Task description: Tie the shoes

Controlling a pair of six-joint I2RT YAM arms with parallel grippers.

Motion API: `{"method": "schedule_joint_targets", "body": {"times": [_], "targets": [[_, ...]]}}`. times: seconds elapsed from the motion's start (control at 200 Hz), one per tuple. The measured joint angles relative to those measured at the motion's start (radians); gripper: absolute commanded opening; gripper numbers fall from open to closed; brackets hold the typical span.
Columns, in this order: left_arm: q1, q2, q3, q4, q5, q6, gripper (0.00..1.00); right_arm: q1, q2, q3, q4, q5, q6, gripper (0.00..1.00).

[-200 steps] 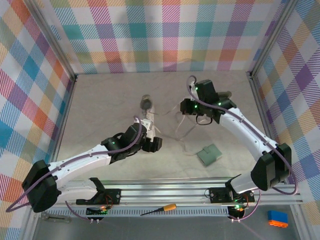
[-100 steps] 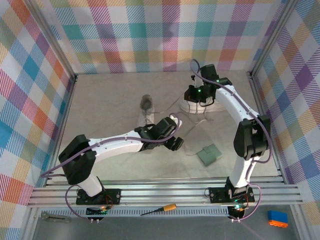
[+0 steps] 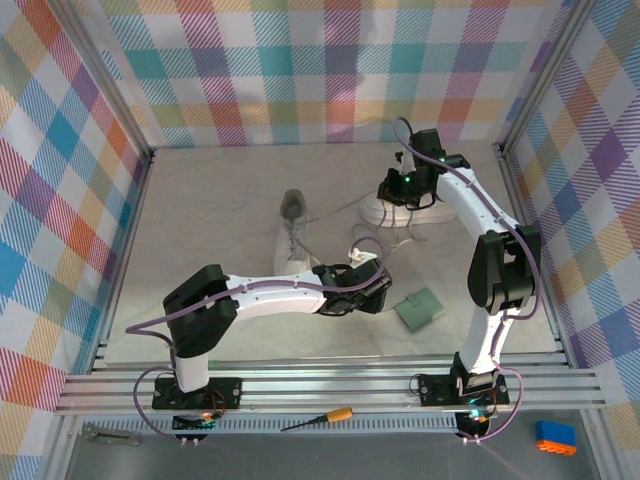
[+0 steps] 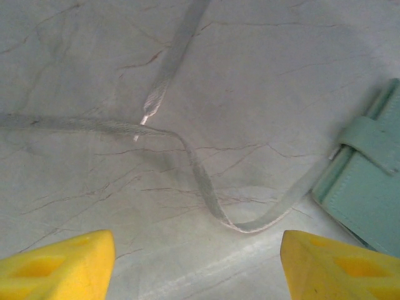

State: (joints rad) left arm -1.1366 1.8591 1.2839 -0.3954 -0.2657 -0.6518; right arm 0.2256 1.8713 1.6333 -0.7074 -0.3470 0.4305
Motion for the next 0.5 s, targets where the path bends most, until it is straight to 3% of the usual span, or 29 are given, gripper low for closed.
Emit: {"method": "schedule_joint_targets", "body": {"times": [0.5], "targets": [[0.037,0.178,0.174,-0.085,-0.005,-0.077,0.66,-0.004,0.0,0.0,0.006,-0.004,-0.002,0.02]]}}
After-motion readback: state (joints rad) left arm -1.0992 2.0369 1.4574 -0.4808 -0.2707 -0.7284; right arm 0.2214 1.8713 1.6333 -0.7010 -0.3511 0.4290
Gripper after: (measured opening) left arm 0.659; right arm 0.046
